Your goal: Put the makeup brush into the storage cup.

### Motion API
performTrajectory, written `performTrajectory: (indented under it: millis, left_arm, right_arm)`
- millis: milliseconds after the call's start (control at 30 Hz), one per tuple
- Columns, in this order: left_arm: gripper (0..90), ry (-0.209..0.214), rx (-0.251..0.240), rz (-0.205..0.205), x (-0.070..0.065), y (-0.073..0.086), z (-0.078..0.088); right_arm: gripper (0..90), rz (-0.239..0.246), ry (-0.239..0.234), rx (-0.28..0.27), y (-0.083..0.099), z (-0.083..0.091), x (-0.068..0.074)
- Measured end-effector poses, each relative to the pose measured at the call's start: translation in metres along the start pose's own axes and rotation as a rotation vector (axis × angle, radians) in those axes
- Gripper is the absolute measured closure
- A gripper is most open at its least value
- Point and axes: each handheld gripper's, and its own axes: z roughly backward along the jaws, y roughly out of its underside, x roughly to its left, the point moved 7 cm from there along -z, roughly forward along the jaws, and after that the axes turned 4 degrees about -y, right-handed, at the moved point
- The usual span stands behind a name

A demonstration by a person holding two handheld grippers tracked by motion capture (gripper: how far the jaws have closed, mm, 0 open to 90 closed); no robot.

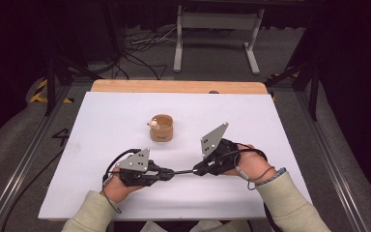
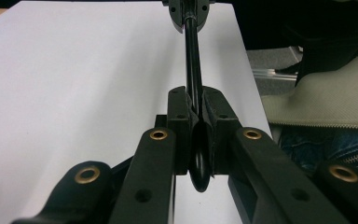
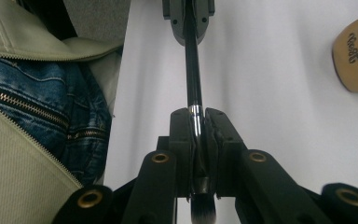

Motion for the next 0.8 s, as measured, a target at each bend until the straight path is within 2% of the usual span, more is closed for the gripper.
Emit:
performTrajectory:
  millis: [300, 633, 800]
  left_arm:
    - [82.8, 0.005, -0.006, 0.012, 0.0, 0.001, -0.001]
    - [82.0, 0.005, 0.0, 0.015, 0.002, 0.003, -0.001]
    - [73.4, 0.0, 0.018, 0.032, 0.003, 0.003, -0.003]
  right_arm:
    - [82.8, -0.003, -0.018, 0.019, -0.002, 0.0, -0.001]
    - [83.1, 0.012, -0.011, 0.059, -0.007, 0.002, 0.0]
    - [83.1, 0.023, -0.003, 0.104, -0.012, 0.003, 0.0]
